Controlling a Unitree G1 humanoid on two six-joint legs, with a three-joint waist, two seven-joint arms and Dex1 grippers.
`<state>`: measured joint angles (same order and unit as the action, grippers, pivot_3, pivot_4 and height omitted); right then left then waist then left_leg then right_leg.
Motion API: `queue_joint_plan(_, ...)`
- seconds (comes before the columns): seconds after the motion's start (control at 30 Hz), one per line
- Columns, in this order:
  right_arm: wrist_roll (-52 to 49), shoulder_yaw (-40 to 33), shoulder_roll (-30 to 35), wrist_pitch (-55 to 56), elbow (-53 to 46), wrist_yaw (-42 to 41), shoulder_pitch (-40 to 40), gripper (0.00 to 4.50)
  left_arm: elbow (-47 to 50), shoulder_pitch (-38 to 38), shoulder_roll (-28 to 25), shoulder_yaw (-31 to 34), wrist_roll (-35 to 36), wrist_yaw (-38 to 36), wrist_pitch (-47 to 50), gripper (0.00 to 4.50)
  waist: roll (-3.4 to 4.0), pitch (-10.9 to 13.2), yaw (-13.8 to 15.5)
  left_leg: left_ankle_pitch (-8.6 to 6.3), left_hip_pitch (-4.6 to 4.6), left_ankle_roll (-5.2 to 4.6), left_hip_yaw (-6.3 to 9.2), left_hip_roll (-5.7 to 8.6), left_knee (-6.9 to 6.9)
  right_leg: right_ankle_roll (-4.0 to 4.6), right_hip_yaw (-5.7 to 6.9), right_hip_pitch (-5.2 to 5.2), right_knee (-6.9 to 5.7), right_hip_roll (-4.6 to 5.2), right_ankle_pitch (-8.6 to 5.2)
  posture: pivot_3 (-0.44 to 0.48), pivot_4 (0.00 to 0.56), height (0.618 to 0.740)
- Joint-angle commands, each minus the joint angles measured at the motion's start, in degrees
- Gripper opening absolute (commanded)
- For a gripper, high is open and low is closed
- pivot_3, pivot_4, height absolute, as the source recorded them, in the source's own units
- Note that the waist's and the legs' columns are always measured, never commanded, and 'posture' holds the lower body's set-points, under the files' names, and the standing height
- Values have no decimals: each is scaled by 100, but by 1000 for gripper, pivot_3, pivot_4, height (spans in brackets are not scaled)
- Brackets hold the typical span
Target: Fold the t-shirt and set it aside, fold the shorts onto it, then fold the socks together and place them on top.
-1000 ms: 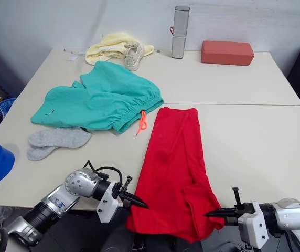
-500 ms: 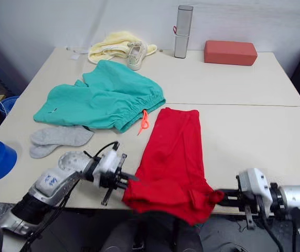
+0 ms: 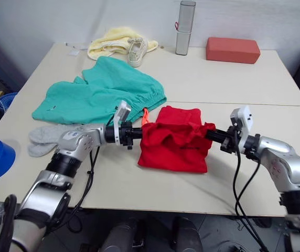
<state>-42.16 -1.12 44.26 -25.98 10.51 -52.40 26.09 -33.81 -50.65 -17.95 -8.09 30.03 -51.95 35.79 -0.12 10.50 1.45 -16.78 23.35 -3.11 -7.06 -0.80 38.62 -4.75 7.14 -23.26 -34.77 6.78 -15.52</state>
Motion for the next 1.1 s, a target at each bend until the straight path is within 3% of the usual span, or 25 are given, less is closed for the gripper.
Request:
queue_joint_plan(0.03, 585, 3, -307, 361, 562, 46, 445, 8, -919, -518, 303, 343, -358, 461, -512, 48, -2, 1, -11, 0, 3, -1, -8, 0, 6, -2, 6, -8, 1, -6, 1, 0, 150, 740)
queue_joint_plan(0.23, 1533, -87, -904, 1184, 1924, 478, 1179, 8, -2337, -1141, 729, 736, -829, 1029, -1396, 48, -3, 1, -34, 0, 3, -1, -32, -3, 5, -3, 7, -27, -24, -10, 2, 0, 150, 740)
queue_joint_plan(0.43, 1933, -279, -1352, 1666, 2845, 735, 1675, 8, -3153, -1503, 963, 1193, -1007, 1321, -1998, 48, -3, 2, -69, 0, 1, 0, -47, -3, 4, -4, -2, -35, -32, -15, 2, 0, 150, 740)
queue_joint_plan(0.5, 2035, -406, -1480, 1989, 3055, 974, 1780, 0, -3301, -1548, 1028, 1321, -1089, 1588, -2226, 559, -2, 2, -74, 0, 1, 0, -47, -3, 4, -4, -3, -35, -33, -17, 2, 0, 150, 740)
queue_joint_plan(0.67, 2322, -605, -1571, 2567, 3261, 1381, 1852, 1353, -3388, -1497, 1091, 1586, -1273, 2117, -3102, 1979, -2, 2, -135, 0, -1, 0, -51, -3, 1, -6, -11, -36, -33, -12, 3, 0, 150, 740)
queue_joint_plan(0.8, 2371, -835, -1418, 2810, 3177, 1458, 1755, 2708, -3068, -1306, 1035, 1676, -1275, 1751, -3426, 3222, -2, 2, -170, 1, -5, 2, -60, -4, -8, -6, -18, -38, -33, -13, 3, 0, 150, 740)
queue_joint_plan(0.87, 2287, -961, -1294, 2749, 2961, 1291, 1625, 3352, -2746, -1096, 930, 1555, -1421, 1589, -3580, 3659, -2, 2, -175, 2, -9, 4, -70, -4, -16, -6, -28, -43, -33, -21, 3, 0, 150, 740)
queue_joint_plan(0.93, 2170, -1035, -1166, 2588, 2624, 1036, 1440, 3854, -2315, -817, 786, 1395, -1610, 1469, -3696, 3659, -2, 1, -171, 2, -14, 5, -75, -4, -23, -6, -32, -43, -32, -21, 3, 0, 150, 740)
queue_joint_plan(0.97, 2151, -1033, -1080, 2545, 2356, 880, 1283, 4233, -1935, -598, 697, 1328, -1646, 1306, -3714, 4020, -2, 1, -174, 2, -14, 5, -77, -4, -27, -6, -34, -44, -29, -24, 3, 0, 150, 740)
queue_joint_plan(1.0, 2128, -986, -996, 2489, 2075, 677, 1122, 4491, -1586, -392, 595, 1230, -1724, 1191, -3761, 4102, -2, 1, -175, 2, -15, 5, -83, -5, -32, -6, -42, -47, -29, -23, 3, 0, 150, 740)
queue_joint_plan(1.1, 2093, -662, -737, 2480, 964, -101, 501, 4500, -453, 220, 354, 1215, -1608, 866, -3899, 4468, -2, 1, -173, 2, -19, 5, -95, -8, -42, -6, -57, -55, -28, -20, 3, 0, 150, 740)
